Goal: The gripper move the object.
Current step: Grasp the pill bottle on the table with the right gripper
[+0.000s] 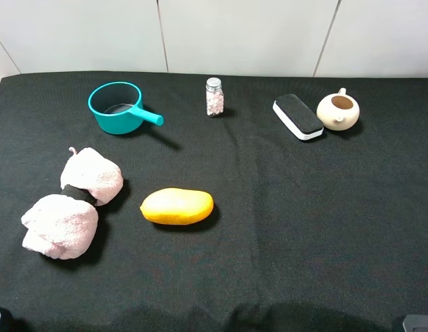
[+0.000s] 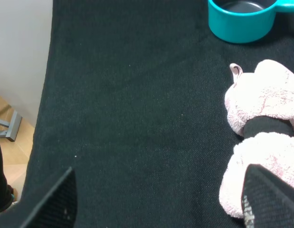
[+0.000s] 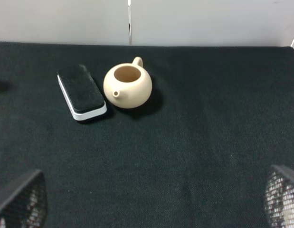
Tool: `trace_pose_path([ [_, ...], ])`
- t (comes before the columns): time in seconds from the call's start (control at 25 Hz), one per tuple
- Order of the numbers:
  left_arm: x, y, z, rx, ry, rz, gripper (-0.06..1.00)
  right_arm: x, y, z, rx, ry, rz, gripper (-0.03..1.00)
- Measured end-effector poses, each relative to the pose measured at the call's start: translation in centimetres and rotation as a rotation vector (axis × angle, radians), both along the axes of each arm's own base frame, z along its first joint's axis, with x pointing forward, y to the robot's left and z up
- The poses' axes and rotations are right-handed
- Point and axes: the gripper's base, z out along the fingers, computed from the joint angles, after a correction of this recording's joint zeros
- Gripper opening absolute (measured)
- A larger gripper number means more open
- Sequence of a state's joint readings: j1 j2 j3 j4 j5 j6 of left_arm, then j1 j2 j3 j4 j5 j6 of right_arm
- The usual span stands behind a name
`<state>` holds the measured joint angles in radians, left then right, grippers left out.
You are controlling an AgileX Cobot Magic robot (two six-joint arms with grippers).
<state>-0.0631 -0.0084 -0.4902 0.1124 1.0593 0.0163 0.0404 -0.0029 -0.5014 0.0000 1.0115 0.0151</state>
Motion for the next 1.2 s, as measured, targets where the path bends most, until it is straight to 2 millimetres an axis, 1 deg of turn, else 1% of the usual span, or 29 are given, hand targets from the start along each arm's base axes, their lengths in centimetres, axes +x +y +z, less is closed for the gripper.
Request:
trace_pose_path([
  [0.12,0.0,0.0,0.0,0.000,0.000,0.000,0.77,0.7,0.1,0.4,0.007,0.019,0.005,0.69],
  [0.28,0.0,0.0,0.0,0.000,0.000,0.000,0.77,2.6,0.3,0.6,0.015,0.106,0.014,0.69],
  [0.4,0.0,0.0,0.0,0.000,0.000,0.000,0.77,4.1,0.5,1.5,0.008,0.132,0.033,0.69],
  [0.48,0.0,0.0,0.0,0.000,0.000,0.000,0.77,5.3,0.6,2.3,-0.004,0.155,0.043,0.69],
  [0.64,0.0,0.0,0.0,0.000,0.000,0.000,0.77,7.8,0.7,3.3,-0.012,0.235,0.053,0.69],
  [0.88,0.0,0.0,0.0,0.000,0.000,0.000,0.77,12.0,1.0,4.1,-0.029,0.358,0.075,0.69],
  [1.2,0.0,0.0,0.0,0.000,0.000,0.000,0.77,17.4,1.2,5.6,-0.051,0.455,0.094,0.69],
])
